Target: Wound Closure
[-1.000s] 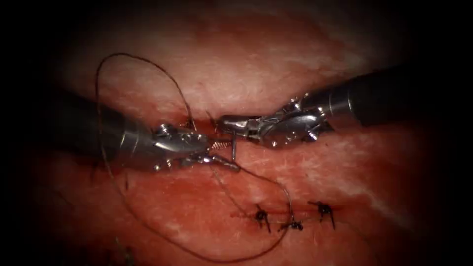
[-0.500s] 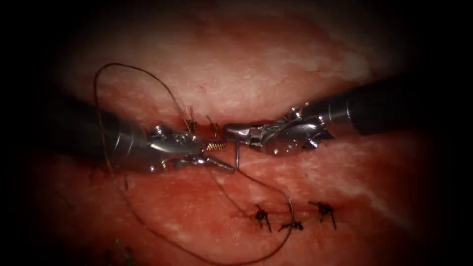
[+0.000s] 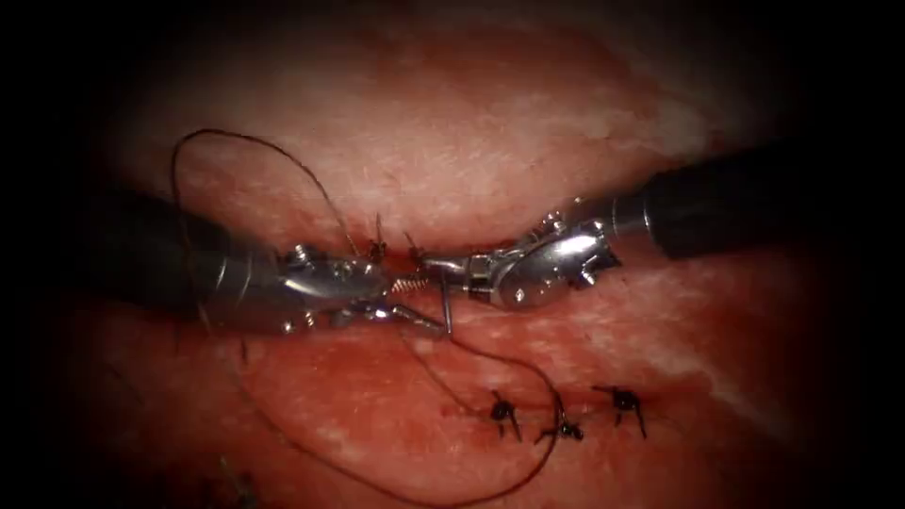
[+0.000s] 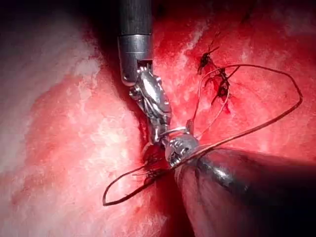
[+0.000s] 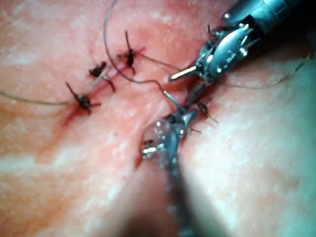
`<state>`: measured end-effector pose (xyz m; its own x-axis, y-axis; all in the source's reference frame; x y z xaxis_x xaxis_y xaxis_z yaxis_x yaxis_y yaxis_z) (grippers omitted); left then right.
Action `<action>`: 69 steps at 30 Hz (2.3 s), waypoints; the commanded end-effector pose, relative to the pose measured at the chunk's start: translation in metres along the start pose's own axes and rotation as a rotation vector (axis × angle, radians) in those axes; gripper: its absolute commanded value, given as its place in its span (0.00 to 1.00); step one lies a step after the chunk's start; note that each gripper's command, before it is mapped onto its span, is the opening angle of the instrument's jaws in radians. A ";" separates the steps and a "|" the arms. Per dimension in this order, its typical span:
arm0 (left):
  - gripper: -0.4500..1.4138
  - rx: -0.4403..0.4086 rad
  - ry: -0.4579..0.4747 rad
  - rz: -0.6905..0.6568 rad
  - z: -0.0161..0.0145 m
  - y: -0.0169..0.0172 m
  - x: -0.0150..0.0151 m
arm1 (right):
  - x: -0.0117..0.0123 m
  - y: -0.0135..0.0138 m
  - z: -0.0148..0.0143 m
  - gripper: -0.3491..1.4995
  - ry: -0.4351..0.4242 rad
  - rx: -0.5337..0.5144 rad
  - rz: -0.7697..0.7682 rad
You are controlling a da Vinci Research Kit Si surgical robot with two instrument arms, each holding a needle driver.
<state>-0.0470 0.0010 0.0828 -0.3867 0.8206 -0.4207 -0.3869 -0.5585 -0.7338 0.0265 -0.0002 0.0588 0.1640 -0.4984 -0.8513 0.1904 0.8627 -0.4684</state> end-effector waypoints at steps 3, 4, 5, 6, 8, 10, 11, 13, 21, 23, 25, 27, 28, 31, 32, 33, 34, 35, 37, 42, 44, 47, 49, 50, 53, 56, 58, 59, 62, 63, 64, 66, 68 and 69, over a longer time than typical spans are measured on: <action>0.49 -0.001 -0.003 -0.001 0.0008 0.0002 -0.0007 | -0.0009 -0.0014 0.0001 0.00 -0.020 0.008 0.039; 0.49 -0.001 -0.003 -0.001 0.0008 0.0002 -0.0007 | -0.0011 -0.0015 0.0000 0.00 -0.028 0.010 0.050; 0.49 -0.001 -0.003 -0.001 0.0008 0.0002 -0.0007 | -0.0012 -0.0014 -0.0001 0.00 -0.031 0.008 0.056; 0.49 -0.001 -0.003 -0.001 0.0008 0.0002 -0.0007 | -0.0012 -0.0013 -0.0001 0.00 -0.034 0.006 0.074; 0.49 -0.001 -0.003 -0.001 0.0008 0.0003 -0.0006 | -0.0013 -0.0013 -0.0001 0.00 -0.041 0.005 0.103; 0.49 -0.001 -0.003 -0.001 0.0008 0.0003 -0.0006 | -0.0015 -0.0015 0.0000 0.00 -0.048 0.011 0.136; 0.49 -0.001 -0.003 -0.001 0.0008 0.0003 -0.0006 | -0.0015 -0.0016 0.0000 0.00 -0.052 0.016 0.142; 0.49 -0.002 -0.003 -0.002 0.0008 0.0003 -0.0006 | -0.0015 -0.0016 0.0001 0.00 -0.057 0.016 0.153; 0.49 -0.002 -0.003 -0.002 0.0007 0.0004 -0.0006 | -0.0016 -0.0016 0.0001 0.00 -0.059 0.034 0.182; 0.49 -0.002 -0.003 -0.002 0.0007 0.0004 -0.0006 | -0.0016 -0.0017 0.0001 0.00 -0.061 0.041 0.204; 0.49 -0.001 -0.006 -0.002 0.0007 0.0004 -0.0006 | -0.0016 -0.0020 0.0003 0.00 -0.061 0.058 0.225; 0.49 -0.001 -0.006 -0.002 0.0007 0.0004 -0.0006 | -0.0017 -0.0023 0.0004 0.00 -0.059 0.077 0.245; 0.49 0.002 -0.005 -0.002 0.0007 0.0004 -0.0006 | -0.0017 -0.0025 0.0005 0.00 -0.060 0.086 0.261; 0.49 0.001 -0.005 -0.002 0.0006 0.0004 -0.0006 | -0.0018 -0.0032 0.0007 0.00 -0.063 0.124 0.314; 0.49 0.001 -0.005 -0.002 0.0006 0.0004 -0.0006 | -0.0019 -0.0035 0.0008 0.00 -0.066 0.141 0.334; 0.49 0.000 -0.005 -0.002 0.0006 0.0004 -0.0005 | -0.0019 -0.0037 0.0008 0.00 -0.065 0.151 0.344; 0.49 0.000 -0.005 -0.002 0.0006 0.0004 -0.0005 | -0.0018 -0.0038 0.0009 0.00 -0.065 0.162 0.354; 0.49 0.000 -0.005 -0.002 0.0006 0.0004 -0.0005 | -0.0018 -0.0040 0.0009 0.00 -0.065 0.171 0.357; 0.49 -0.001 -0.005 -0.003 0.0005 0.0004 -0.0005 | -0.0016 -0.0042 0.0010 0.00 -0.066 0.185 0.372; 0.49 -0.001 -0.005 -0.003 0.0005 0.0005 -0.0005 | -0.0016 -0.0044 0.0010 0.00 -0.084 0.205 0.410; 0.49 -0.001 -0.005 -0.003 0.0005 0.0005 -0.0004 | -0.0016 -0.0046 0.0009 0.00 -0.086 0.215 0.426; 0.49 0.000 -0.008 -0.003 0.0004 0.0005 -0.0004 | -0.0016 -0.0049 0.0008 0.00 -0.094 0.224 0.457; 0.49 0.000 -0.008 -0.003 0.0004 0.0005 -0.0004 | -0.0018 -0.0052 0.0008 0.00 -0.104 0.234 0.500; 0.49 -0.001 -0.008 -0.003 0.0004 0.0005 -0.0004 | -0.0018 -0.0054 0.0008 0.00 -0.108 0.241 0.515; 0.48 -0.002 -0.009 -0.004 0.0003 0.0005 -0.0003 | -0.0020 -0.0060 0.0008 0.00 -0.122 0.271 0.544; 0.48 -0.002 -0.009 -0.004 0.0002 0.0005 -0.0003 | -0.0020 -0.0061 0.0005 0.00 -0.131 0.285 0.546; 0.48 -0.001 -0.012 -0.004 0.0002 0.0004 -0.0003 | -0.0019 -0.0062 0.0002 0.00 -0.129 0.291 0.545; 0.48 -0.001 -0.012 -0.004 0.0002 0.0004 -0.0003 | -0.0019 -0.0062 0.0002 0.00 -0.129 0.291 0.545; 0.48 -0.001 -0.012 -0.004 0.0002 0.0004 -0.0003 | -0.0018 -0.0061 0.0002 0.00 -0.129 0.292 0.545; 0.48 -0.001 -0.012 -0.004 0.0002 0.0004 -0.0003 | -0.0018 -0.0062 0.0002 0.00 -0.126 0.296 0.545; 0.48 -0.001 -0.012 -0.003 0.0002 0.0004 -0.0003 | -0.0018 -0.0062 0.0001 0.00 -0.128 0.303 0.544; 0.48 -0.001 -0.012 -0.003 0.0002 0.0004 -0.0003 | -0.0018 -0.0063 -0.0001 0.00 -0.130 0.314 0.557; 0.48 -0.001 -0.012 -0.003 0.0002 0.0004 -0.0003 | -0.0019 -0.0063 -0.0002 0.00 -0.135 0.325 0.567; 0.48 0.000 -0.015 -0.003 0.0002 0.0004 -0.0004 | -0.0019 -0.0063 -0.0003 0.00 -0.139 0.327 0.578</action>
<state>-0.0468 0.0011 0.0822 -0.3964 0.8205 -0.4119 -0.3891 -0.5565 -0.7341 0.0243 -0.0037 0.0629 0.4495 0.0118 -0.8932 0.3103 0.9356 0.1686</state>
